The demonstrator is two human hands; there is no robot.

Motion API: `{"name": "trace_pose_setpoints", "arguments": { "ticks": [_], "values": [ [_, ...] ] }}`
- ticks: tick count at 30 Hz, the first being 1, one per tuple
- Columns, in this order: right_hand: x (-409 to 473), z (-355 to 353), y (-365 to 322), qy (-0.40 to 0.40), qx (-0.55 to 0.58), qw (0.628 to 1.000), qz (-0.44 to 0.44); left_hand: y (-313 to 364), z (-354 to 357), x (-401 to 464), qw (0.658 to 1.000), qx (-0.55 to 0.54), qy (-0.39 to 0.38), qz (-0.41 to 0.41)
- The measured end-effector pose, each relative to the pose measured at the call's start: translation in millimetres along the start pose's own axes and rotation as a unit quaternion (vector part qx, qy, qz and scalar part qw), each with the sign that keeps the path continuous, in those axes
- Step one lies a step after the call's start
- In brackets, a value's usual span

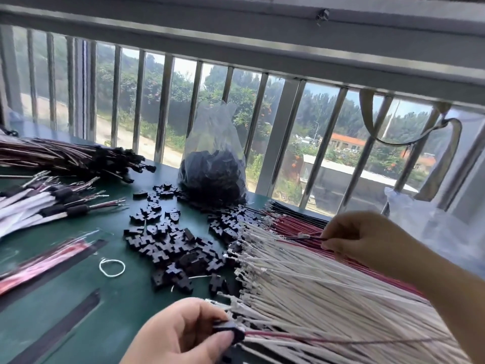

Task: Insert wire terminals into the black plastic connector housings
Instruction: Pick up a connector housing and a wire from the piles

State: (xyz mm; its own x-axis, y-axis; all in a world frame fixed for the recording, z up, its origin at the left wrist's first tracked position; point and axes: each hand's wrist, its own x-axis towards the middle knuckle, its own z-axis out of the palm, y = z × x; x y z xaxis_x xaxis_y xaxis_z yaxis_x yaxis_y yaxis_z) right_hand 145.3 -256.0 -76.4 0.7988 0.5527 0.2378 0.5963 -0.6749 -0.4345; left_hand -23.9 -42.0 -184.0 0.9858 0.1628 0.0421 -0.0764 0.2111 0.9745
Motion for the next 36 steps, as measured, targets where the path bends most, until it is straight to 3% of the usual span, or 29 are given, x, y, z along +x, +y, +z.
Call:
{"name": "trace_pose_setpoints", "arguments": {
  "ticks": [2,7,14,22,36],
  "values": [
    [-22,12,-17,-0.01,0.07,0.997,-0.021,-2,-3,3,0.999,-0.012,0.033,0.029],
    [-61,55,-45,-0.06,0.103,0.991,-0.056,-6,-4,0,0.994,0.078,0.054,0.056],
    [-69,70,-54,-0.028,0.133,0.989,-0.065,-5,-3,-4,0.991,0.109,0.045,0.064],
    [-71,76,-53,-0.035,0.09,0.992,-0.087,0,1,-5,0.99,0.111,0.04,0.077],
    [-72,75,-61,-0.019,0.107,0.988,-0.109,2,1,-8,0.987,0.129,0.059,0.079]
  ]
}}
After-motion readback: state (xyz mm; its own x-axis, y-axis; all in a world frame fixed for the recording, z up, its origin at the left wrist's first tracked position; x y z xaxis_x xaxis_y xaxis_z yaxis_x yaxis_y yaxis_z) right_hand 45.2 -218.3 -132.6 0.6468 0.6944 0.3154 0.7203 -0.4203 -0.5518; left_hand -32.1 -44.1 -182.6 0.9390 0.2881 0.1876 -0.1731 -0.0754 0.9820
